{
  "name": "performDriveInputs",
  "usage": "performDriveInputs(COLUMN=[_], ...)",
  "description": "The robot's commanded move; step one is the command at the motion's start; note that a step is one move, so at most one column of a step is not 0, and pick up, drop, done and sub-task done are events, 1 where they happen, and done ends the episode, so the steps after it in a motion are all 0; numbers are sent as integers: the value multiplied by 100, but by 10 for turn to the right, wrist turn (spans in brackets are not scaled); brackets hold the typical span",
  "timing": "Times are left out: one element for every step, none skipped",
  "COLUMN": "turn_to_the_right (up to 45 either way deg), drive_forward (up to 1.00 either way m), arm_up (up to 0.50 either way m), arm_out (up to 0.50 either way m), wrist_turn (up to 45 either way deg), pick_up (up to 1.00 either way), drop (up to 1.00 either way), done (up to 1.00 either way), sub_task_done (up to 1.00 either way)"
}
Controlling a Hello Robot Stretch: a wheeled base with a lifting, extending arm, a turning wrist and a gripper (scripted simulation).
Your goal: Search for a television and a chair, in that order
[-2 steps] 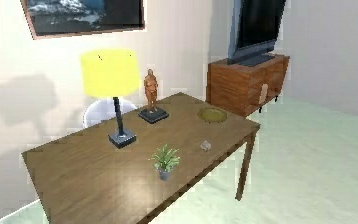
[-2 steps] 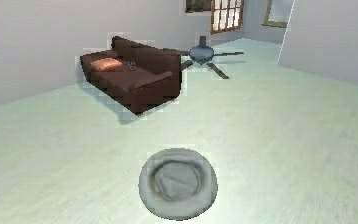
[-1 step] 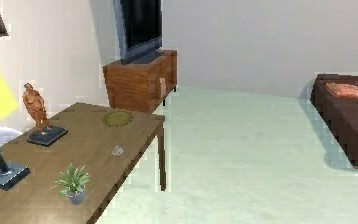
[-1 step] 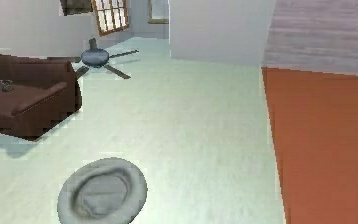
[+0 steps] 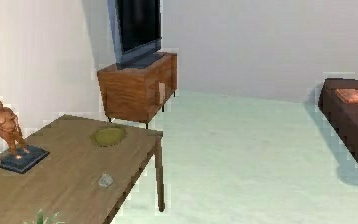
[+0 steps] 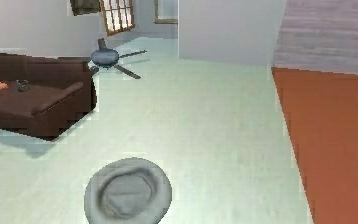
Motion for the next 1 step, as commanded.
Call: performDriveInputs(turn_to_the_right=[210], drive_forward=[0], arm_up=[0], arm_out=[0], wrist_turn=[0], pick_up=[0], drop=[0], done=[0], sub_task_done=[0])
